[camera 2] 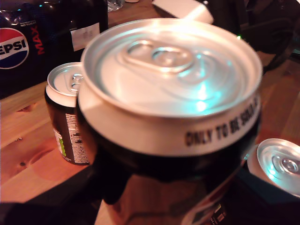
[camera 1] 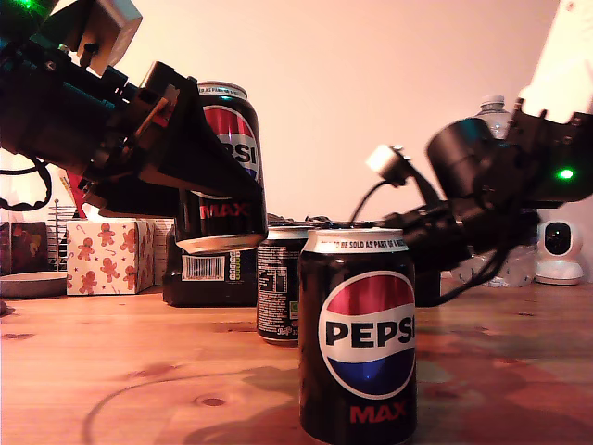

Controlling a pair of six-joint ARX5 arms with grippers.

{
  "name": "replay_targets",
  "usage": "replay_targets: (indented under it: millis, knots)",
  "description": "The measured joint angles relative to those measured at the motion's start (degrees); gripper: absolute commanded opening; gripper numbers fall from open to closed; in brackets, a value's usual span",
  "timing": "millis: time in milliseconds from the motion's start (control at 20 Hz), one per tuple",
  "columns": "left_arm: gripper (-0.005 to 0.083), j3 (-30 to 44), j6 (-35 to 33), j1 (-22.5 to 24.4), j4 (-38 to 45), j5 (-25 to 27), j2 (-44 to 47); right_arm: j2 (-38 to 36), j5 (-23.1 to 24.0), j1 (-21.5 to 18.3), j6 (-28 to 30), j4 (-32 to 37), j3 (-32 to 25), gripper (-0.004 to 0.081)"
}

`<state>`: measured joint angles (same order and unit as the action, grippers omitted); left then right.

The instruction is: Stack up the Pepsi cans on top of each other

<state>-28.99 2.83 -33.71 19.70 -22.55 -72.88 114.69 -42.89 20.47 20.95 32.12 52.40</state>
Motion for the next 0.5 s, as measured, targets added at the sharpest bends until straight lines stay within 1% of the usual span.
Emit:
replay_targets:
  millis: [250,400,450,500]
  knots:
    - [0.0358,0.0,0.0,0.0,0.0,0.0,0.0,0.0,0.1,1.3,0.0,-0.5,0.0,0.0658]
    - [0.0358,0.0,0.0,0.0,0.0,0.0,0.0,0.0,0.5,2.2,-0.1,-0.5,0.0,0.0721]
    - [0.0358,0.0,0.0,0.0,0.0,0.0,0.0,0.0,1.4,2.8,-0.1,-0.7,0.2,0.0725]
    - [0.0358,0.0,0.0,0.0,0.0,0.0,0.0,0.0,3.1,3.5,-1.4,-0.9,0.4,0.0724]
